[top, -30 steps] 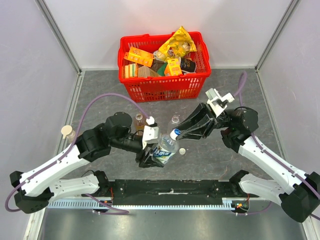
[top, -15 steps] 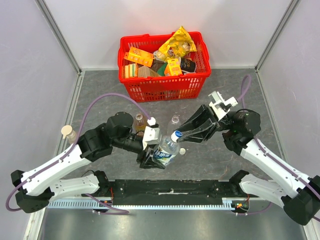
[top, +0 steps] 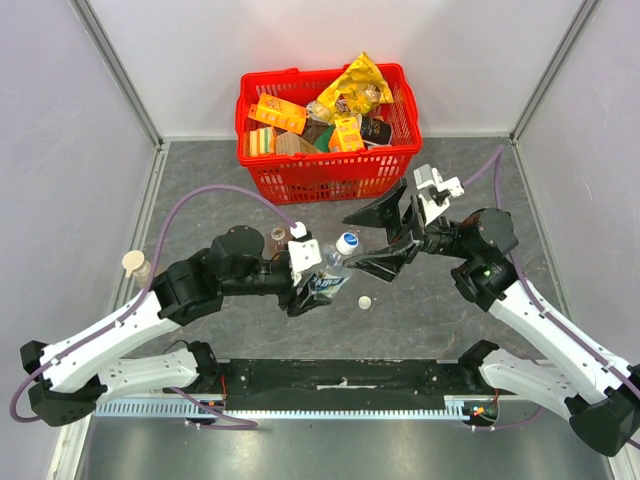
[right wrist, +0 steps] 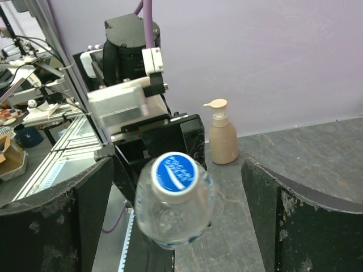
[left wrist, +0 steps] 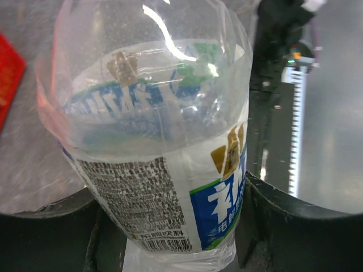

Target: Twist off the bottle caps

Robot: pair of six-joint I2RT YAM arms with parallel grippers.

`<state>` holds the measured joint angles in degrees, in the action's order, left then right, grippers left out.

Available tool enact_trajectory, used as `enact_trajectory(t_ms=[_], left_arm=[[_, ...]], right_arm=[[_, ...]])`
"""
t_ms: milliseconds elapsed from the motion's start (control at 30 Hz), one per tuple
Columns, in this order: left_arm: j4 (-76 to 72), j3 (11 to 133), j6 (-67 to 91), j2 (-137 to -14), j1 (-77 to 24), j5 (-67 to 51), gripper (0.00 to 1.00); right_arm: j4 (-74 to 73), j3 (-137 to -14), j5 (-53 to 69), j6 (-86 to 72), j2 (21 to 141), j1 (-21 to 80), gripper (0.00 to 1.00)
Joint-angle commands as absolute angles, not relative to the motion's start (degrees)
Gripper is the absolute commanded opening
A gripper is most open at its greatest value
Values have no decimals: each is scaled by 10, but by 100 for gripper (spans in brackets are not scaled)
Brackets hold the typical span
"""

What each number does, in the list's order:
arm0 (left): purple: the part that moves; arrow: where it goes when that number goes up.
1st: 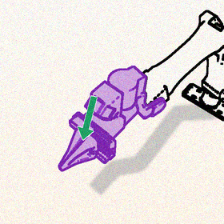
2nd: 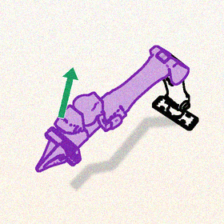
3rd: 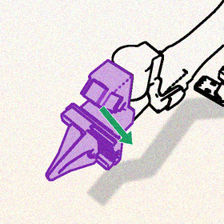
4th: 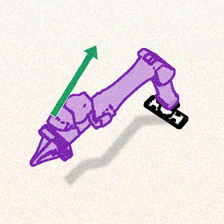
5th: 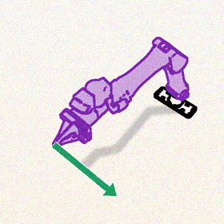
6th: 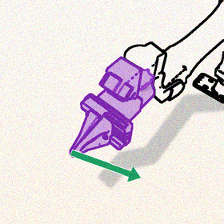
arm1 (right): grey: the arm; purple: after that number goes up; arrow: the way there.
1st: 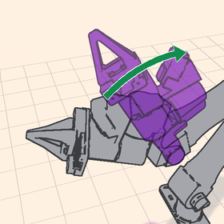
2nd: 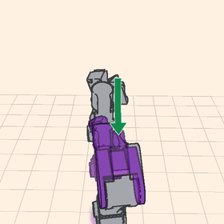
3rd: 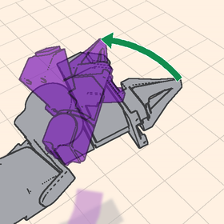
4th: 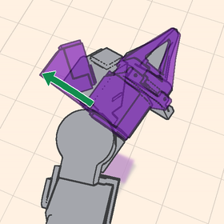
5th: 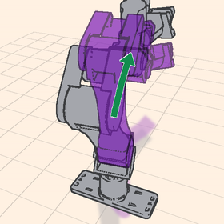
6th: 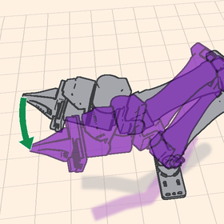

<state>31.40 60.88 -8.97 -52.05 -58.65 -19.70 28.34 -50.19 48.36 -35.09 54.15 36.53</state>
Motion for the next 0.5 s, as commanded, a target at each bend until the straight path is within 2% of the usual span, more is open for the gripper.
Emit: enact_trajectory(t_ms=[0, 200, 467], left_arm=[[318, 617, -120, -526, -590, -63, 23], [317, 603, -123, -533, -590, 58, 22], [316, 589, -126, -552, -589, 103, 23]], right_arm=[[268, -527, 426, -346, 538, 364, 98], [171, -551, 315, -336, 549, 365, 98], [123, -582, 240, -373, 588, 365, 97]])
